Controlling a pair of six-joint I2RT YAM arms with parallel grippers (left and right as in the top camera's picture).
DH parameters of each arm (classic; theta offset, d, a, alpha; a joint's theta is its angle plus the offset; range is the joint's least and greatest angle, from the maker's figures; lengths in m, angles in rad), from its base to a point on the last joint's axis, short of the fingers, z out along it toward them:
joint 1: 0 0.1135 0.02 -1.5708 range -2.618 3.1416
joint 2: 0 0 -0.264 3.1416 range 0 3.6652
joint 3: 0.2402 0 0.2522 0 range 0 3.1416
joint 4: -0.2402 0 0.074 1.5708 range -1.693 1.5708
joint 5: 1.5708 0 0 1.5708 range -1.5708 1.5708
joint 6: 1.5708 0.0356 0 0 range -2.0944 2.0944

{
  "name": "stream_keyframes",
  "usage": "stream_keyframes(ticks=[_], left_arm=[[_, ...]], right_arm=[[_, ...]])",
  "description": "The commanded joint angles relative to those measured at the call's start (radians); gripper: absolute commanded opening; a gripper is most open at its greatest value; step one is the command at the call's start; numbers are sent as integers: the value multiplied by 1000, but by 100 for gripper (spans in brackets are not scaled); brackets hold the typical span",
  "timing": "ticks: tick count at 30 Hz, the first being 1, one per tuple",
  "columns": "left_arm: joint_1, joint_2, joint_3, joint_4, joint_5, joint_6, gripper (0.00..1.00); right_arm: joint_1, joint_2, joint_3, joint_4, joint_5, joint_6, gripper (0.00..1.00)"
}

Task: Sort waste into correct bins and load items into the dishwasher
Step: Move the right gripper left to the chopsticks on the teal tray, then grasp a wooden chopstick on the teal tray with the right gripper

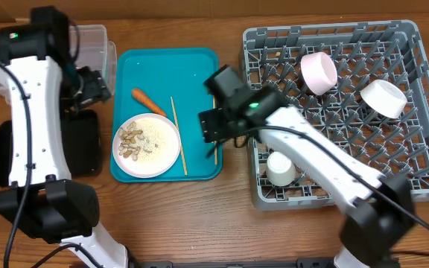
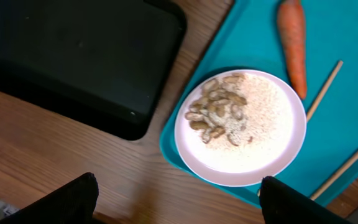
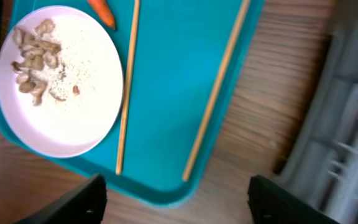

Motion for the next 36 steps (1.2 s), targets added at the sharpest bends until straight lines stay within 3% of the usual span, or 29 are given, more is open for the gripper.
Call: stream_keyframes(ticks=[1,5,17,30,36], left_arm=[[12,-1,3,6,-14,-22,85],[15,-1,3,16,-14,-21,86],[15,-1,3,25,-14,-21,87],[15,-1,3,26,-14,-21,87],[15,-1,3,26,-14,-21,87]], right_arm=[[5,71,14,45,38,66,68],[5,152,14,109,38,99,63],[5,284,14,141,43,102,60],[10,323,14,114,46,106,54],[10,319,66,22,134,106,53]])
